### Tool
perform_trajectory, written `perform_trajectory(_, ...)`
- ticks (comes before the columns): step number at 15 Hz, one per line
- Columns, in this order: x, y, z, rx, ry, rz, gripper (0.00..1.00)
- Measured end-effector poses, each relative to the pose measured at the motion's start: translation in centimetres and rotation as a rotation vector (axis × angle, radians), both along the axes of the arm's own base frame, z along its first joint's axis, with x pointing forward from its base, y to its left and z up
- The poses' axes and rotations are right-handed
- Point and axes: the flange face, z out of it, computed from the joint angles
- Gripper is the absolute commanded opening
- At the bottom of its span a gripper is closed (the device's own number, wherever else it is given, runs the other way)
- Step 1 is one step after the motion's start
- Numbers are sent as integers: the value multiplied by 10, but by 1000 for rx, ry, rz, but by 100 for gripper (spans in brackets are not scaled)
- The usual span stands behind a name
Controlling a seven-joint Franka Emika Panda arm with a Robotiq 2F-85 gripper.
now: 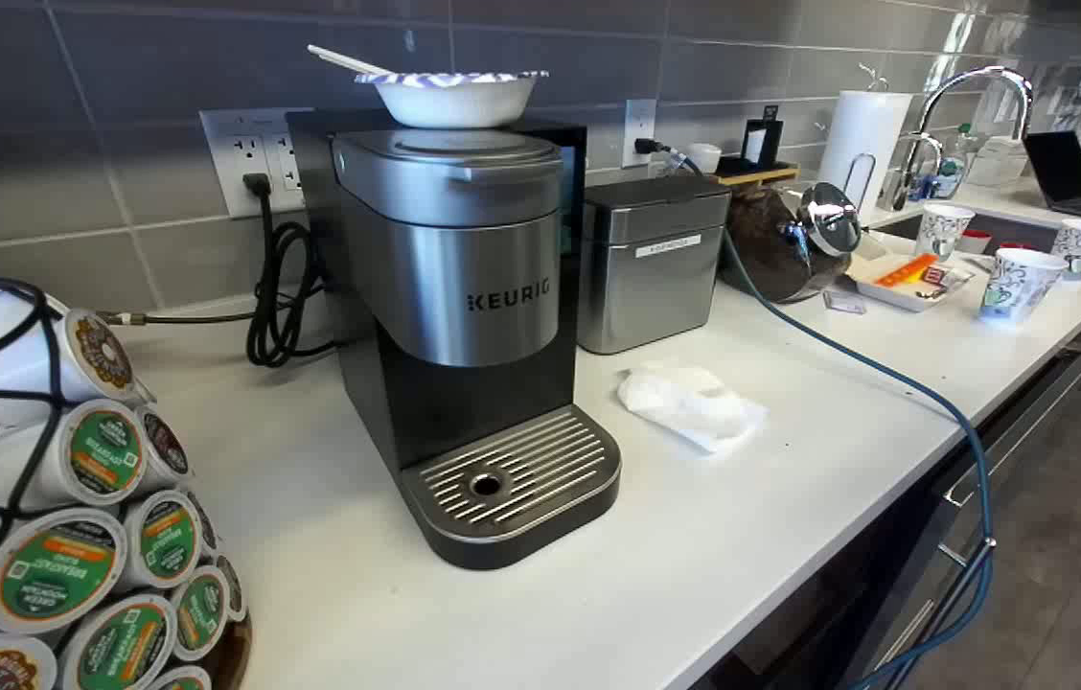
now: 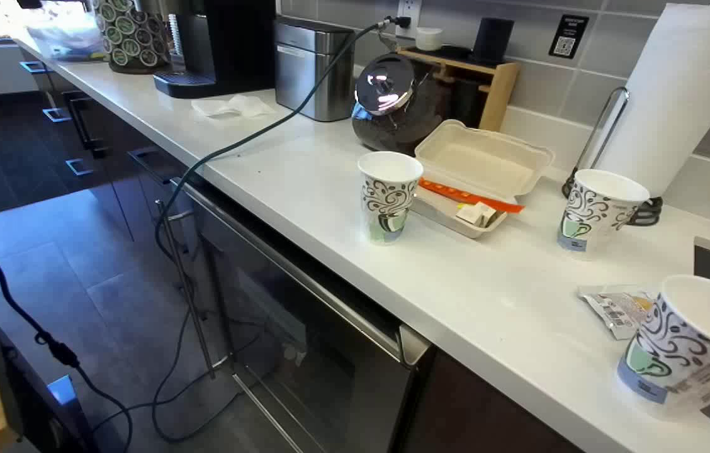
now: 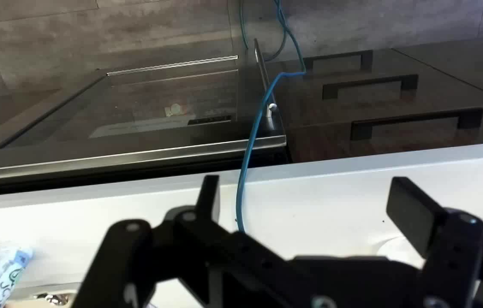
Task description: Remove the silver spoons from the food pack then move the coffee cup to the left.
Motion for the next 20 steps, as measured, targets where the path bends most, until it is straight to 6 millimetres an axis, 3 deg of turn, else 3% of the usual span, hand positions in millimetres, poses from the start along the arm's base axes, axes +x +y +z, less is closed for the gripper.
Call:
perform_trajectory(4,-2,0,-18,2,40,0,100)
perform_trajectory(9,-2,0,-17,2,39,0,100)
perform_trajectory(11,1,-6,-8,-5,21,-38,100)
perform_trajectory(13,7,-27,4,-56,8,-122,100)
perform_trajectory(16,23,-76,23,-167,-9,-230,100)
perform_trajectory(20,67,-145,51,-287,-30,-301,100)
